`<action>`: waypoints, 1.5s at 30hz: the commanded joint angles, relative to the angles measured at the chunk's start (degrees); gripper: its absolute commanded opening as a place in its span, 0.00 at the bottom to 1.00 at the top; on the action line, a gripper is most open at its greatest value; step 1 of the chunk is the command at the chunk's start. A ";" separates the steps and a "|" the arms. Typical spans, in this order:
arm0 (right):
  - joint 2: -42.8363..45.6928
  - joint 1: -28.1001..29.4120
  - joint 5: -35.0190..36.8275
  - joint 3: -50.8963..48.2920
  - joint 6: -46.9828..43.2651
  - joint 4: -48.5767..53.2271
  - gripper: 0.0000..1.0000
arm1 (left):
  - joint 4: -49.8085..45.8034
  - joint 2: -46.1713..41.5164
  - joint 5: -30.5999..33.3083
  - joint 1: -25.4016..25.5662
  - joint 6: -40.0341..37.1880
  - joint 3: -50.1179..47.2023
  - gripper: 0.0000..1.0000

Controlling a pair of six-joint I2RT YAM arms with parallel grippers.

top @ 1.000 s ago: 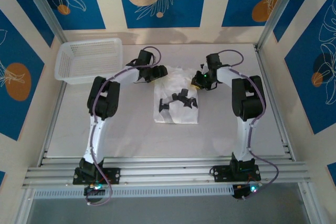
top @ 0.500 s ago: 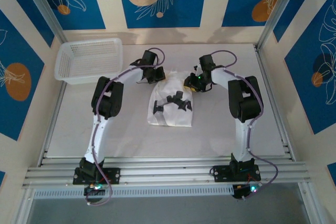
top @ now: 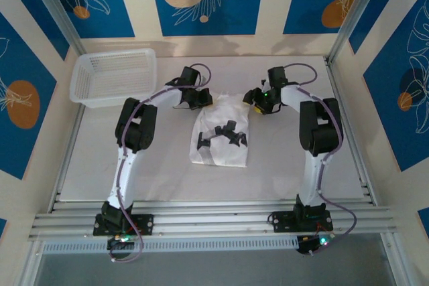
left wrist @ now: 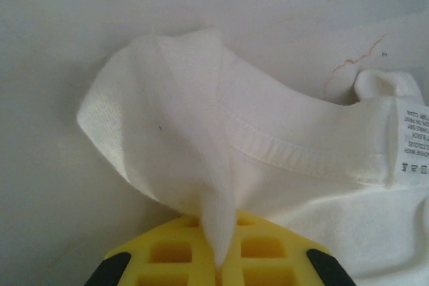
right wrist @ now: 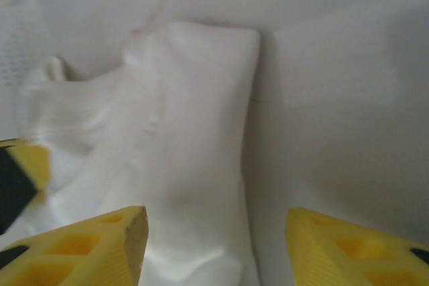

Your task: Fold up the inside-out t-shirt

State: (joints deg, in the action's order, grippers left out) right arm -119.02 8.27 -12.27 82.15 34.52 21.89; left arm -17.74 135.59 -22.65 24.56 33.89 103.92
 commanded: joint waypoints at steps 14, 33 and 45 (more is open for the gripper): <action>-5.93 4.56 -2.82 2.26 4.76 -0.97 0.51 | 2.75 -0.94 -6.79 1.46 -1.82 -2.84 0.00; 28.59 9.75 -4.06 10.37 -9.27 -2.21 0.00 | 7.01 -36.10 -8.30 0.53 -0.21 -8.84 0.00; 38.67 15.32 -2.99 -46.23 -10.25 -37.26 0.00 | 24.52 -46.69 -3.73 6.47 3.83 -55.88 0.00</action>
State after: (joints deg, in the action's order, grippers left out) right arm -81.65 23.18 -13.69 40.49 23.03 -10.66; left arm 4.03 89.62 -26.52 29.80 34.52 54.96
